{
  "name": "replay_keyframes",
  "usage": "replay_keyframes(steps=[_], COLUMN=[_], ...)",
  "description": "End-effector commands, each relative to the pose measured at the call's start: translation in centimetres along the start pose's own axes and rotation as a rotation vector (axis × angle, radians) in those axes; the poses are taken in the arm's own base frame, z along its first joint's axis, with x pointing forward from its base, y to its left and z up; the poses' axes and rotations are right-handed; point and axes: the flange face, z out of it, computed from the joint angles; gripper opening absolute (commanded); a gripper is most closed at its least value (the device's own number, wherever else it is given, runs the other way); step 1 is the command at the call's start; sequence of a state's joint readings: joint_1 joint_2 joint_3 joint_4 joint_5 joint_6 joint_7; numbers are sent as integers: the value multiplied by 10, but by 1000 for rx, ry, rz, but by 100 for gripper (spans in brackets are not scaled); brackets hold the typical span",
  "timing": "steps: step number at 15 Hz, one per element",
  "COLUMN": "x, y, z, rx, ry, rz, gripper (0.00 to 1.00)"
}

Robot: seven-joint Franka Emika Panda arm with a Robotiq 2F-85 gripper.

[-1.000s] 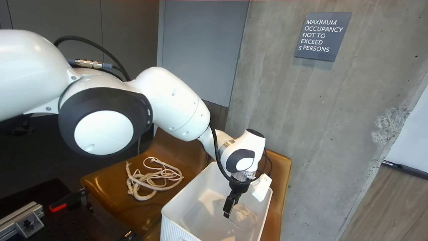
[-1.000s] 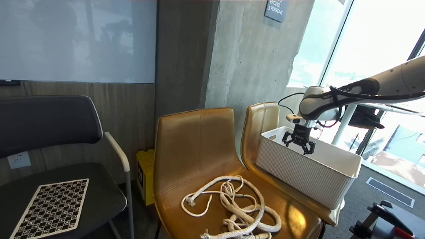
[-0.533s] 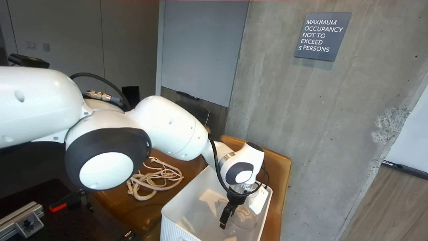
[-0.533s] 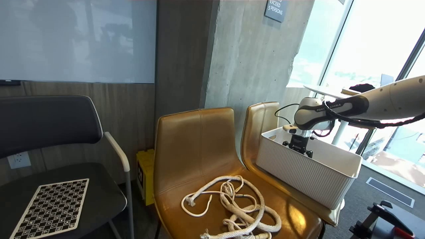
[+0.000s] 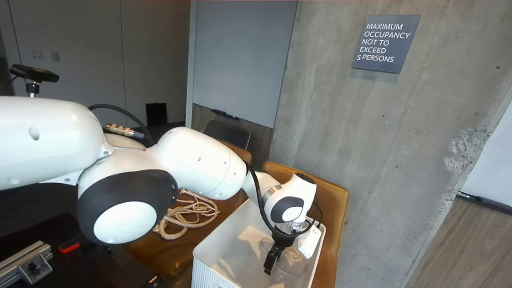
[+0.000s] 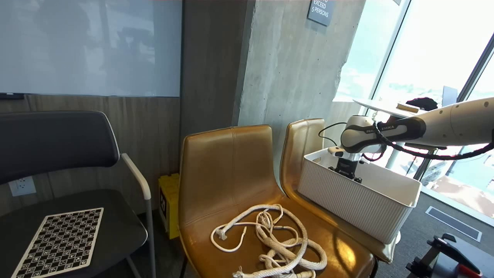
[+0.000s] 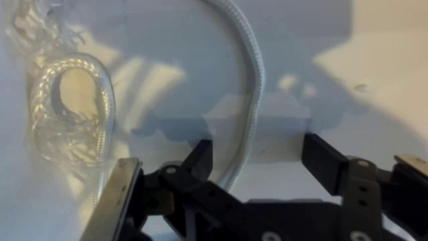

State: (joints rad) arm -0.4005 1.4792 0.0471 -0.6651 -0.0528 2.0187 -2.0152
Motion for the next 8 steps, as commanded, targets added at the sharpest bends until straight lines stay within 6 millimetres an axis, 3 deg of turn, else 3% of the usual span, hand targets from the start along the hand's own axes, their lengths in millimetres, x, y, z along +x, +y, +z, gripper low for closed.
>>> replay_keyframes(steps=[1, 6, 8], x=[-2, -5, -3], y=[1, 1, 1], z=[2, 1, 1], rx=[2, 0, -1], ry=[-20, -26, -28], rz=[1, 6, 5], gripper=[45, 6, 0])
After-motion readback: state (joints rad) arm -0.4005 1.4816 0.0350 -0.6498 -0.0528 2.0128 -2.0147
